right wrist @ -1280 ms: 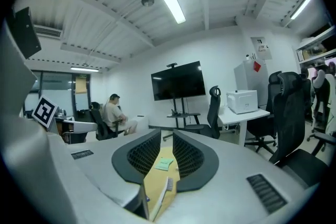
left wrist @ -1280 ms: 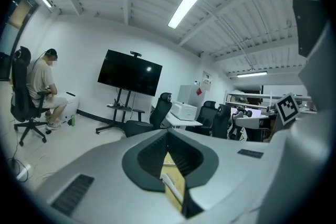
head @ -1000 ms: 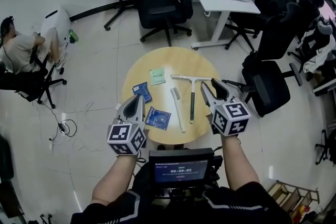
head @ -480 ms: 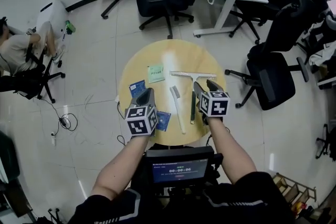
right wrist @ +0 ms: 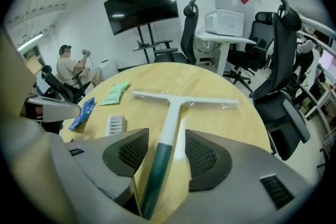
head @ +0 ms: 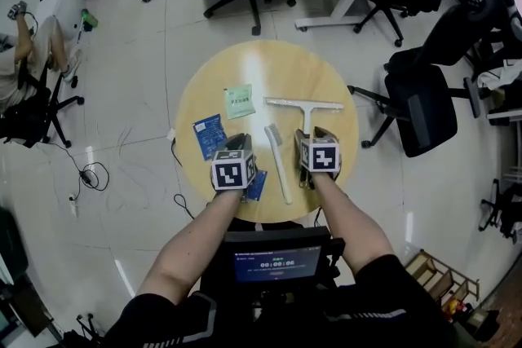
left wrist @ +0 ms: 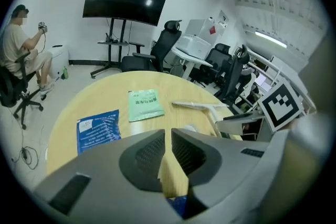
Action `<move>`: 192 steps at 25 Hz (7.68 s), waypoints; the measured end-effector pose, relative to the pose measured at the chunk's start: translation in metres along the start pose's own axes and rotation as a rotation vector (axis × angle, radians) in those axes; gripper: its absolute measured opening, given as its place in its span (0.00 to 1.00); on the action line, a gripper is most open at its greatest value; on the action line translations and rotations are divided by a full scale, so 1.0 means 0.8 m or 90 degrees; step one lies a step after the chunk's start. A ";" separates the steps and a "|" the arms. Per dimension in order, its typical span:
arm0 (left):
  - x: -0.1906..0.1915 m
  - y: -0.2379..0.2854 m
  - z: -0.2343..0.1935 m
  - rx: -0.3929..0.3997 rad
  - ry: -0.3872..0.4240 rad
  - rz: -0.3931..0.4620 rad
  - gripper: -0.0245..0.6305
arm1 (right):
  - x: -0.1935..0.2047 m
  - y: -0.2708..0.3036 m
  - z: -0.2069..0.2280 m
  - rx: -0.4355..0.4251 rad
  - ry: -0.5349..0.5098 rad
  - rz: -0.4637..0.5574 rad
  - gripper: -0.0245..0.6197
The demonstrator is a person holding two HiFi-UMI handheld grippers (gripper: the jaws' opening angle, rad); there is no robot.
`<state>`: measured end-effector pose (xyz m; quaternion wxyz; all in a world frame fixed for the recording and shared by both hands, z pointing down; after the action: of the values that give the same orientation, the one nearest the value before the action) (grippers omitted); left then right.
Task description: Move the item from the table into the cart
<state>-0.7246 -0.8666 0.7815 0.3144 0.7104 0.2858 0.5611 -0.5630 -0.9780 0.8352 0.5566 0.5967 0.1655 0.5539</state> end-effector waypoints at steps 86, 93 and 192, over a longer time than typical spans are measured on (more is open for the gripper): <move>0.470 -0.741 1.222 1.164 0.637 0.296 0.04 | 0.901 -1.278 0.311 0.752 0.502 0.719 0.16; 0.660 -0.900 1.288 1.351 0.684 0.197 0.04 | 1.094 -1.390 0.217 0.922 0.596 0.730 0.16; 1.854 -1.930 1.178 1.792 1.082 -0.107 0.04 | 2.426 -1.768 -0.497 1.195 1.563 0.545 0.16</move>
<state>0.4212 1.1267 0.3494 0.7478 0.0890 -0.6549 -0.0635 0.3376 1.2534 0.4692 0.6415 0.0734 -0.5853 -0.4905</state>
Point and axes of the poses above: the fingertips, and each gripper's own axes: y forward along the fingers, z to its right, x out of its underside, the point moved 2 cm from there along -y, backward along the fingers, and after that the axes turned 12 degrees about y, right-handed, at the moved point
